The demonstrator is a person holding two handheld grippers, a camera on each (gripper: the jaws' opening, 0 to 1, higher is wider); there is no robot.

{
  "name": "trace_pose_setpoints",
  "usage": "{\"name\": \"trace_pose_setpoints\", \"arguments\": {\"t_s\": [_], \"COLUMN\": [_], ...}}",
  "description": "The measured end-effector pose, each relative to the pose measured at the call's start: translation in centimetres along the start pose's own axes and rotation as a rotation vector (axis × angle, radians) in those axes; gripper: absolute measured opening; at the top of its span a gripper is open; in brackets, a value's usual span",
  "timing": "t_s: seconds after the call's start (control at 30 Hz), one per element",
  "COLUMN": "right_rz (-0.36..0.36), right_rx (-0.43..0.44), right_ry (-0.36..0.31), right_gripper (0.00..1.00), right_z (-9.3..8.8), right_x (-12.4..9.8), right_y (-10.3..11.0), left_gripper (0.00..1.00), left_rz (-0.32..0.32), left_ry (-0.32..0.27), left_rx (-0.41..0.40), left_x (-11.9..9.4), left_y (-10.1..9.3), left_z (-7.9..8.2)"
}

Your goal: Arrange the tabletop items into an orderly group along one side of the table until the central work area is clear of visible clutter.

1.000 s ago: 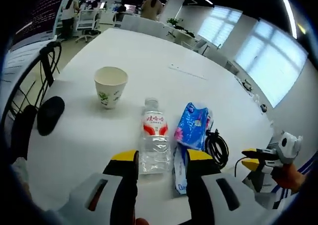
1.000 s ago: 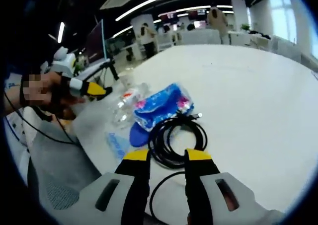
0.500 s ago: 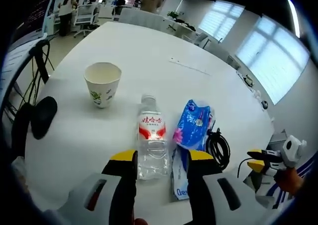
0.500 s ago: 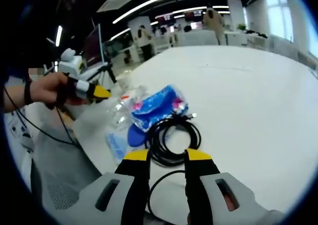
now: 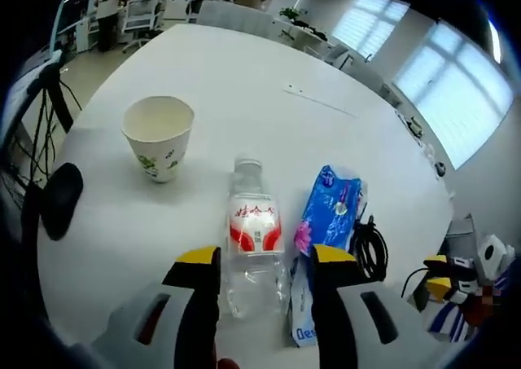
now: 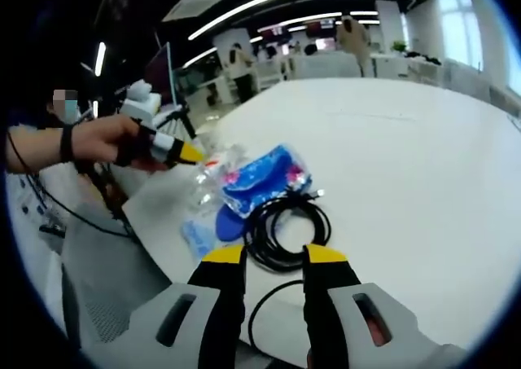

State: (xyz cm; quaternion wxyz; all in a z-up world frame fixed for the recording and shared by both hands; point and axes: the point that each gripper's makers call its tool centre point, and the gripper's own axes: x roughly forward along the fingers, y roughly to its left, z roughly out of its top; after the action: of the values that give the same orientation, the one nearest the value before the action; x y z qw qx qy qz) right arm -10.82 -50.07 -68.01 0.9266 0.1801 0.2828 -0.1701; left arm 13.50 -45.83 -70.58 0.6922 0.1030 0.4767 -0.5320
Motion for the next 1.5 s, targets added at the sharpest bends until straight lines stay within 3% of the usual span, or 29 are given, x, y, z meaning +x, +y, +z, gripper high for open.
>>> {"name": "trace_pose_setpoints", "arguments": {"t_s": [0.13, 0.23, 0.73, 1.13, 1.4, 1.5], "right_rz": [0.004, 0.002, 0.021, 0.037, 0.059, 0.059], "right_rx": [0.002, 0.009, 0.030, 0.015, -0.043, -0.062], "right_ry": [0.001, 0.002, 0.048, 0.042, 0.111, 0.127], "right_gripper": [0.25, 0.25, 0.24, 0.24, 0.24, 0.23], "right_z": [0.1, 0.1, -1.5, -0.3, -0.8, -0.9], "right_x": [-0.2, -0.3, -0.2, 0.2, -0.8, -1.1], "right_y": [0.0, -0.1, 0.2, 0.1, 1.0, 1.3], "left_gripper": [0.44, 0.45, 0.46, 0.46, 0.46, 0.41], "left_rz": [0.022, 0.025, 0.064, 0.107, 0.119, 0.133], "left_ry": [0.036, 0.069, 0.134, 0.167, 0.152, 0.147], "left_rx": [-0.004, -0.050, -0.049, 0.050, 0.082, 0.102], "left_x": [0.8, 1.4, 3.7, 5.1, 5.8, 5.8], "left_y": [0.4, 0.5, 0.9, 0.9, 1.0, 1.6], "left_z": [0.0, -0.3, -0.1, -0.2, 0.1, 0.1]}}
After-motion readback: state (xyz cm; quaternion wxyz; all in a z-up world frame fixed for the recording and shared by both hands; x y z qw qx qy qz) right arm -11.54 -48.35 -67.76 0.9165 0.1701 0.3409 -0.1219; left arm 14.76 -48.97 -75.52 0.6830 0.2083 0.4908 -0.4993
